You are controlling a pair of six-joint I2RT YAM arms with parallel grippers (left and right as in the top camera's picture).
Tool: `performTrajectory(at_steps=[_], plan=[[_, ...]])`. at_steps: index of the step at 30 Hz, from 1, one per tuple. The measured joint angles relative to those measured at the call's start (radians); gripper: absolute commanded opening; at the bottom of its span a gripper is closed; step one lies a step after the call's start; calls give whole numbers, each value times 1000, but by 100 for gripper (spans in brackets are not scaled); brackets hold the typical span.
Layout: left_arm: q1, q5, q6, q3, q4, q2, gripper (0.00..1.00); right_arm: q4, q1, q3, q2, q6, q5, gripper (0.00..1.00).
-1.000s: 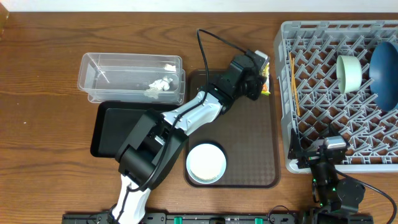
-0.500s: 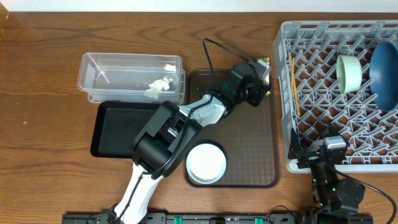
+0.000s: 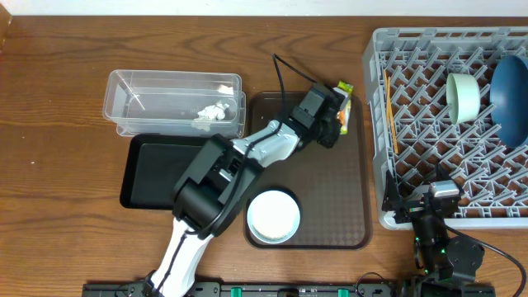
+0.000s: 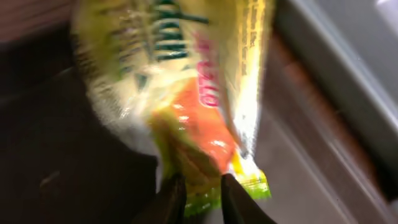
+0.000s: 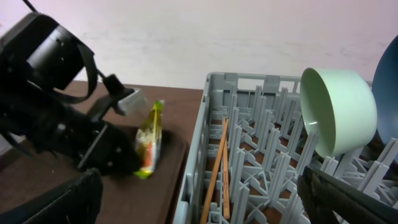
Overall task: Sort waste into correct bins and load items into the dishwasher rack
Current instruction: 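Carry the wrapper with the left gripper and drop it into the clear bin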
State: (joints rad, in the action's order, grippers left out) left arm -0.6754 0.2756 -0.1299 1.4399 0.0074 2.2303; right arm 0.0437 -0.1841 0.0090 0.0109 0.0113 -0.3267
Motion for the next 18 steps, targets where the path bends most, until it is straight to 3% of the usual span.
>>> performTrajectory(at_steps=[8,15,18], plan=[[85,-219,-67,-16,-382,-119,24,0,0,0,0,0,0,99],[120,-283,-135,-45,-589,-270,47,0,0,0,0,0,0,99],[100,-285,-137,-45,-609,-357,51,0,0,0,0,0,0,99]])
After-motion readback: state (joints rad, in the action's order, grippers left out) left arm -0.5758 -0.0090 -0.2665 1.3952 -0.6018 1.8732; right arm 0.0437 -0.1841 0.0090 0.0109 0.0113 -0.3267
